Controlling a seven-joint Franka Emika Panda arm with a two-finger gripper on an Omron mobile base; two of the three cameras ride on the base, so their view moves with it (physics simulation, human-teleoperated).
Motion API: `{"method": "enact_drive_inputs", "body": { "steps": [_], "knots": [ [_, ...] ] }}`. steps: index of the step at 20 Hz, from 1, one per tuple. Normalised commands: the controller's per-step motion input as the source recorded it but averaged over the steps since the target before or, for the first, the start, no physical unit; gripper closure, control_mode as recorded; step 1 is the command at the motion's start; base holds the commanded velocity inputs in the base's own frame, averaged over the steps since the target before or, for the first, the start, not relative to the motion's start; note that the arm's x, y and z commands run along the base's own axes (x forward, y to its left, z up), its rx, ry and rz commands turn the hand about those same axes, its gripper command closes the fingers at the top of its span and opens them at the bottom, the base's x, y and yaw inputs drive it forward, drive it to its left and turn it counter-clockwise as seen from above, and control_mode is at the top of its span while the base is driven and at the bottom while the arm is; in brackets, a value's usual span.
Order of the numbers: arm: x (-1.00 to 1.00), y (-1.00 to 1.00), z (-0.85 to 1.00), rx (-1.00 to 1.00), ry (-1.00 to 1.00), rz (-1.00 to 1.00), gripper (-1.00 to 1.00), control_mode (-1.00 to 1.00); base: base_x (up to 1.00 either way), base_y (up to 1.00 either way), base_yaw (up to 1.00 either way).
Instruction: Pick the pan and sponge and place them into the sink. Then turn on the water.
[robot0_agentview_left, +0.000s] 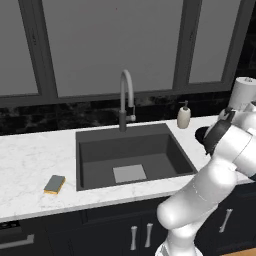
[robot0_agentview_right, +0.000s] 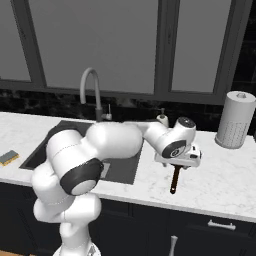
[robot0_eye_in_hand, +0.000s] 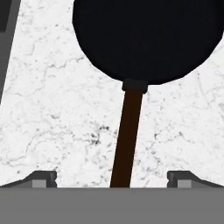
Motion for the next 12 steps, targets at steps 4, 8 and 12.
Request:
{"method": "enact_drive_inputs", "body": {
  "steps": [4, 8, 12],
  "knots": [
    [0.14, -0.23, -0.21, 0.03, 0.0, 0.0, -1.0, -1.0, 0.0, 0.0, 0.0],
    [0.19, -0.13, -0.24, 0.02, 0.0, 0.0, -1.0, -1.0, 0.0, 0.0, 0.0],
    [0.23, 0.0, -0.34, 0.0, -0.02, 0.0, -1.0, -1.0, 0.0, 0.0, 0.0]
  ]
}}
